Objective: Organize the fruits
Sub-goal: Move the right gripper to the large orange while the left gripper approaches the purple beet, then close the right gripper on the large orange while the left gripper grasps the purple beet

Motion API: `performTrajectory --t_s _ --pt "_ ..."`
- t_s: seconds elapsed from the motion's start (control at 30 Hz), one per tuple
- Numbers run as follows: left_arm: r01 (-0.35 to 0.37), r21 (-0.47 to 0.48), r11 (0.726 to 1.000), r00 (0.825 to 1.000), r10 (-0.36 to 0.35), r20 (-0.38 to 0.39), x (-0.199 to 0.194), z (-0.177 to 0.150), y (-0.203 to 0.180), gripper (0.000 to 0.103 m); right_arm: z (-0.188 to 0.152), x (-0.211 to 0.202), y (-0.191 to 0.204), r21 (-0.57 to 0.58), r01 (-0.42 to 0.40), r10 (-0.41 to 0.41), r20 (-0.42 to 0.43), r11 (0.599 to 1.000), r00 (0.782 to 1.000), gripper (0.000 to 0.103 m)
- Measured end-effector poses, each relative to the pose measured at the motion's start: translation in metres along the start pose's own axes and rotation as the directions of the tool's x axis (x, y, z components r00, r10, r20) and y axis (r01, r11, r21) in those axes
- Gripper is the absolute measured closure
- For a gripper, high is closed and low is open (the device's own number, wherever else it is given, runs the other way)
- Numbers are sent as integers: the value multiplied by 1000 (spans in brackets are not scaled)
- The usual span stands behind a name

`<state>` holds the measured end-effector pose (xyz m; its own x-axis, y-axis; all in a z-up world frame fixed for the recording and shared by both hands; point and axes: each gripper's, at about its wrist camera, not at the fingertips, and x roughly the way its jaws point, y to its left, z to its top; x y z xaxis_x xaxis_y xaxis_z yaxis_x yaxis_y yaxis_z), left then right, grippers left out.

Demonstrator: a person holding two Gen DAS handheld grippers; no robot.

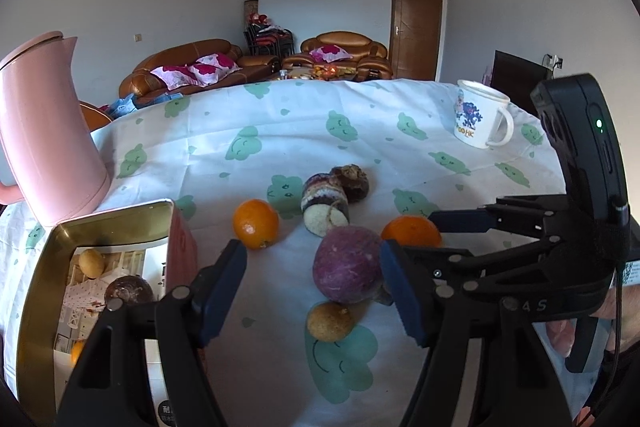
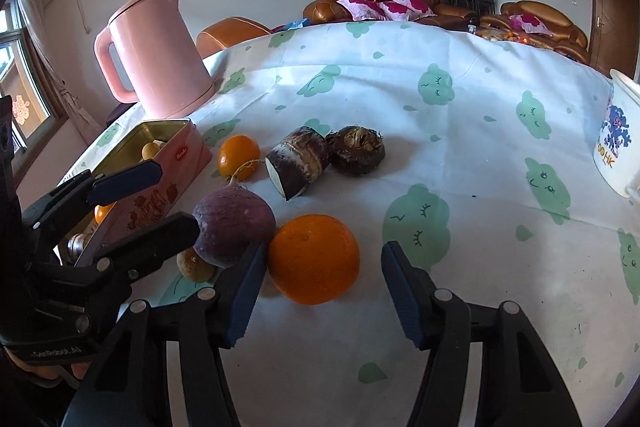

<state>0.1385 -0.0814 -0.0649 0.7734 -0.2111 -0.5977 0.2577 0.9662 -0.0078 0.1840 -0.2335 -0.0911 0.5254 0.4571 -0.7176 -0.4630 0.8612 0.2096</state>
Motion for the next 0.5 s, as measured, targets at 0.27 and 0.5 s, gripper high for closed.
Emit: performTrajectory --t_s 0.27,0.5 --pt "40 -18 999 998 -41 -44 10 1 1 32 -2 -9 8 -29 42 -40 46 999 998 55" --pt "65 37 997 990 -60 -124 27 2 -13 32 -2 -23 -5 45 127 -132 120 991 984 55"
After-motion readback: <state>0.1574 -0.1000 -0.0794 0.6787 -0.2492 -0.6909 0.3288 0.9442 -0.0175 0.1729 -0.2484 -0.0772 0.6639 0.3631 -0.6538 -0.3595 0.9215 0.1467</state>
